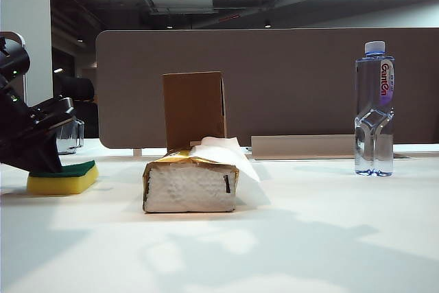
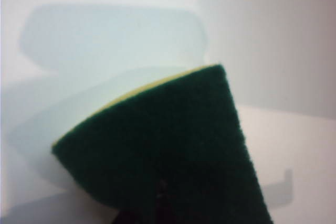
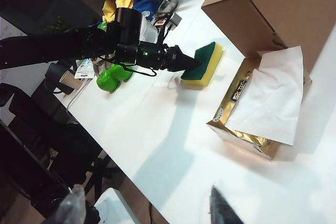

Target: Move the sponge from left to right to wipe the table, avoiding obstacles on the table, and finally reaching the bottle of mineral water.

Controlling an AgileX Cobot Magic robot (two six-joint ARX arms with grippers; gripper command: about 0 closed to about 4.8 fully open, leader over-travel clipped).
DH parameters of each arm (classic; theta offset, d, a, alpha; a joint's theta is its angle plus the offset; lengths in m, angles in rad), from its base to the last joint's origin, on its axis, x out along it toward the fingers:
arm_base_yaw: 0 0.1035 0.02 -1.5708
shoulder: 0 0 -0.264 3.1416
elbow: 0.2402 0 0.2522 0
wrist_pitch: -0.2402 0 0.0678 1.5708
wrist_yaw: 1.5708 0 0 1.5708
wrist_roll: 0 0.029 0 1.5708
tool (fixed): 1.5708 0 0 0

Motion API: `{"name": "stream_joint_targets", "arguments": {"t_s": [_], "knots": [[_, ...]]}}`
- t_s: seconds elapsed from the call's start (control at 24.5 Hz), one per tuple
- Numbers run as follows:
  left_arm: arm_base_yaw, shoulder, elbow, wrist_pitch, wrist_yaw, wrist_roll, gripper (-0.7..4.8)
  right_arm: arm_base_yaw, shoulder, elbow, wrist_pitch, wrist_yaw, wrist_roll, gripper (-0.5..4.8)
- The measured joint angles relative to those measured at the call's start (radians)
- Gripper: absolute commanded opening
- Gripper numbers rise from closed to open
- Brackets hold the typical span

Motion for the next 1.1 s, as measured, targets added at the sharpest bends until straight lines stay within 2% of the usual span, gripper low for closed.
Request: {"name": "stream_joint_targets", "arguments": {"t_s": [0.37, 0.81, 1.1], "knots": [[-0.016, -0.055, -0.058, -0.019, -0.011, 0.000, -0.06, 0.000, 0.000, 0.006, 0.001, 0.000, 0.000, 3.05], [-0.086, -0.070, -0.063, -0.056, -0.029, -0.004, -0.06, 0.000, 0.000, 0.015, 0.001, 0.000, 0.000, 3.05], [-0.088, -0.071, -0.063, -0.072, -0.026, -0.005, -0.06, 0.000, 0.000, 0.015, 0.001, 0.000, 0.000, 3.05]]}}
